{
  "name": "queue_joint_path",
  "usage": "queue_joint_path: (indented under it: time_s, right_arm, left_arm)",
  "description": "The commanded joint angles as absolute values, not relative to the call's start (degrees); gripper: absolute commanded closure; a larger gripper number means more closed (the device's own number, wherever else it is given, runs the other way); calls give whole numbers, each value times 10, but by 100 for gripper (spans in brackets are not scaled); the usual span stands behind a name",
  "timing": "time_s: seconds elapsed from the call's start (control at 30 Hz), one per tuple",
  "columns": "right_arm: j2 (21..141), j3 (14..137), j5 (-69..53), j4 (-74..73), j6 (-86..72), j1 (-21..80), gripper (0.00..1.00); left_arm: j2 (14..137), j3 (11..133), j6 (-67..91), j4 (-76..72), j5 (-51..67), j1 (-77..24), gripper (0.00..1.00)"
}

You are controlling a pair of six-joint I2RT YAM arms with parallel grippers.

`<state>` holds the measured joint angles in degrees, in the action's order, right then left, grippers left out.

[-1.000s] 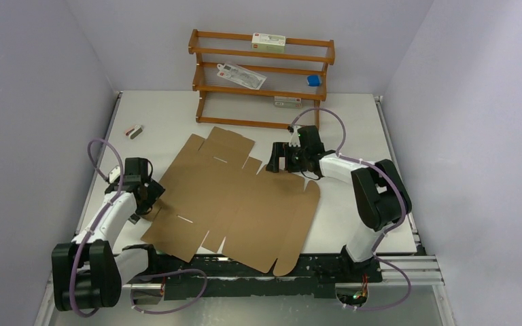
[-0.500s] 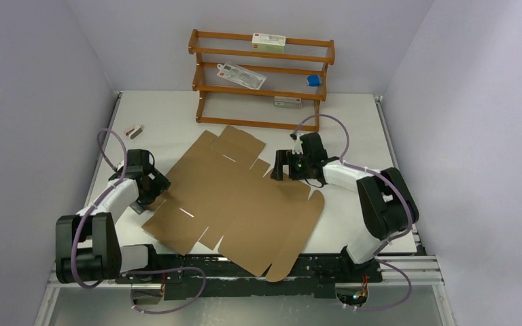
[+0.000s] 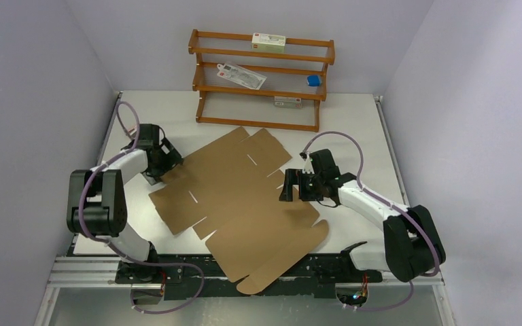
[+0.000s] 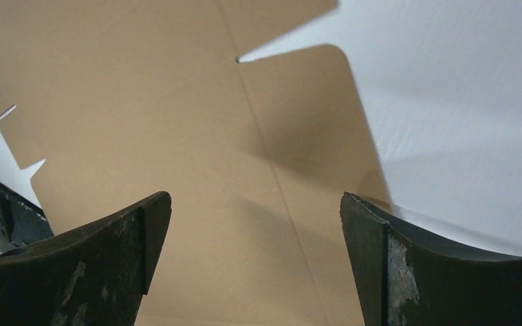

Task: Fold the paper box

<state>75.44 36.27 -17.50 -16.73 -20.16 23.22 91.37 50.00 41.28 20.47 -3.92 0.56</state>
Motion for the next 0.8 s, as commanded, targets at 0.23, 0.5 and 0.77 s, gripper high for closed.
queue_joint_path:
  time_s: [0.23, 0.5, 0.77]
  right_arm:
    - [790, 478, -192, -123, -184, 157, 1]
    - [935, 560, -227, -9, -213, 119, 6]
    - [1057, 616, -274, 37, -220, 103, 10]
  left_arm:
    - [822, 533, 372, 292, -139, -13, 1]
    - [672, 421, 388, 334, -127, 15, 2]
    - [633, 355, 396, 332, -100, 34, 1]
